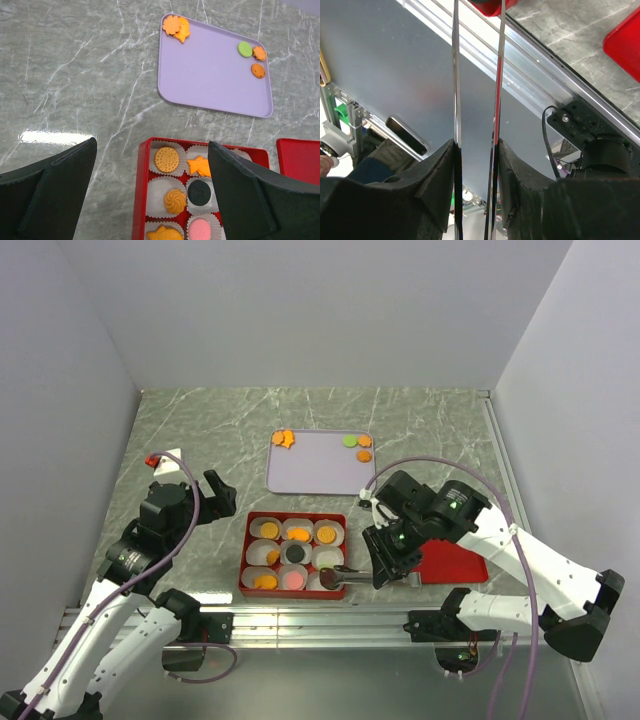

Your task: Pack the cookies

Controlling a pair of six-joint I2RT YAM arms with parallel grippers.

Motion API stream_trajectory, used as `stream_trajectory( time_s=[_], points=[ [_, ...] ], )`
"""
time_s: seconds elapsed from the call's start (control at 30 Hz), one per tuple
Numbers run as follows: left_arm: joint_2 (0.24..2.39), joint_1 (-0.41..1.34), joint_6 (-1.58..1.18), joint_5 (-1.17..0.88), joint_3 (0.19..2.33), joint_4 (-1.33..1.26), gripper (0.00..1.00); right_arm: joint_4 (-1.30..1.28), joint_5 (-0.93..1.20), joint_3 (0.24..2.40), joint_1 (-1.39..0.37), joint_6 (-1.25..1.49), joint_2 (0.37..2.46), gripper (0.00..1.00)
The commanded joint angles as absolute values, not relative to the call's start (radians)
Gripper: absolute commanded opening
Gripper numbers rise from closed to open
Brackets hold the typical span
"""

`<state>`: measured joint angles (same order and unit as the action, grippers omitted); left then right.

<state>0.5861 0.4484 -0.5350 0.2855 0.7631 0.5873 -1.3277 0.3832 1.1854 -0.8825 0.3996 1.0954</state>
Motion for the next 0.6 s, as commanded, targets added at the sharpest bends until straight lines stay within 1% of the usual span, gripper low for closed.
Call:
stream_trajectory(
  time_s=[0.0, 0.17, 0.43, 0.57],
  points=[
    [0.583, 0.451, -0.518, 0.284, 0.769, 0.557, 0.99, -1.290, 0.391, 1.183, -0.897, 0.402, 1.103, 0.36],
    [0.586, 0.451, -0.518, 0.287, 0.767, 0.557, 0.99, -1.287, 0.377, 1.170, -0.902, 0.399, 1.111, 0.42],
    [0.586, 0.451, -0.518, 0.288, 0.767, 0.555, 0.99, -1.282, 0.356, 1.167, -0.904, 0.396, 1.127, 0.44],
    [0.589, 0.451, -0.517, 0.288, 0.767, 0.555, 0.99, -1.276, 0.347, 1.169, -0.903, 0.399, 1.129, 0.47]
  ],
)
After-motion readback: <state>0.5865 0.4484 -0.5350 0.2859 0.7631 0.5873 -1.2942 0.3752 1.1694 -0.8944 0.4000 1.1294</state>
